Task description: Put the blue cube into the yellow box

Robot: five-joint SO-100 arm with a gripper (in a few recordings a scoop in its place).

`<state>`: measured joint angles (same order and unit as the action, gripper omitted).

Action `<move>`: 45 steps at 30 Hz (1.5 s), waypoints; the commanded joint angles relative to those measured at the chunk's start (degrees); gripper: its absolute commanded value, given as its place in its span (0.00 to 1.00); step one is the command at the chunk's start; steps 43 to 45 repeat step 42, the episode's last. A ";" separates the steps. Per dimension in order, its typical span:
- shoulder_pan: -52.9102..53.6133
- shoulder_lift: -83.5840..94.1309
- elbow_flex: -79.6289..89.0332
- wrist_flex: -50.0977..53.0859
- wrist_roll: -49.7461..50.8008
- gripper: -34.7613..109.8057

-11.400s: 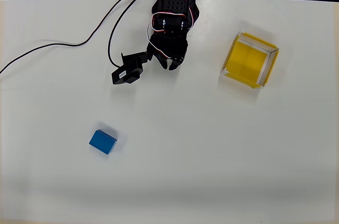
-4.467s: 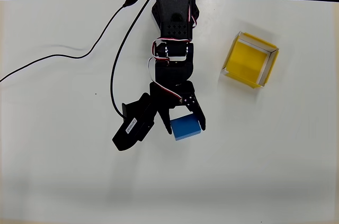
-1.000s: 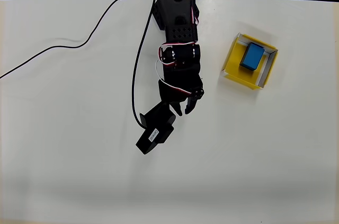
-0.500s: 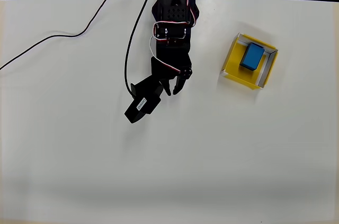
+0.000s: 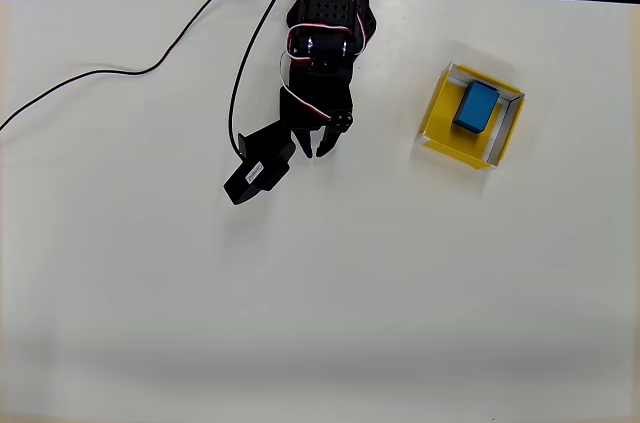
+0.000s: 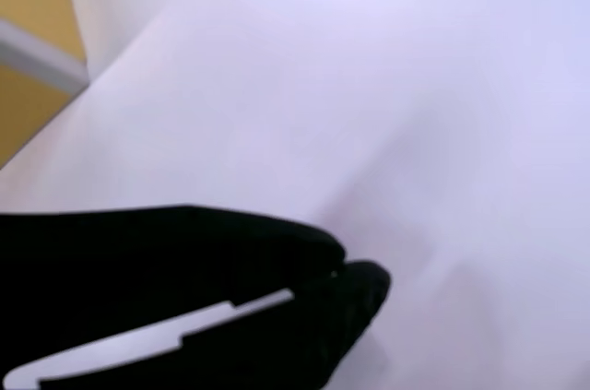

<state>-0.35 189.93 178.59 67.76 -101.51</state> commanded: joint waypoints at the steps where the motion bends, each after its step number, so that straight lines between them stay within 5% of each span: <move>1: 0.62 1.67 1.58 8.35 -1.23 0.24; 10: 1.49 1.67 1.58 9.76 12.57 0.24; 45: 2.29 1.49 1.58 9.67 12.39 0.24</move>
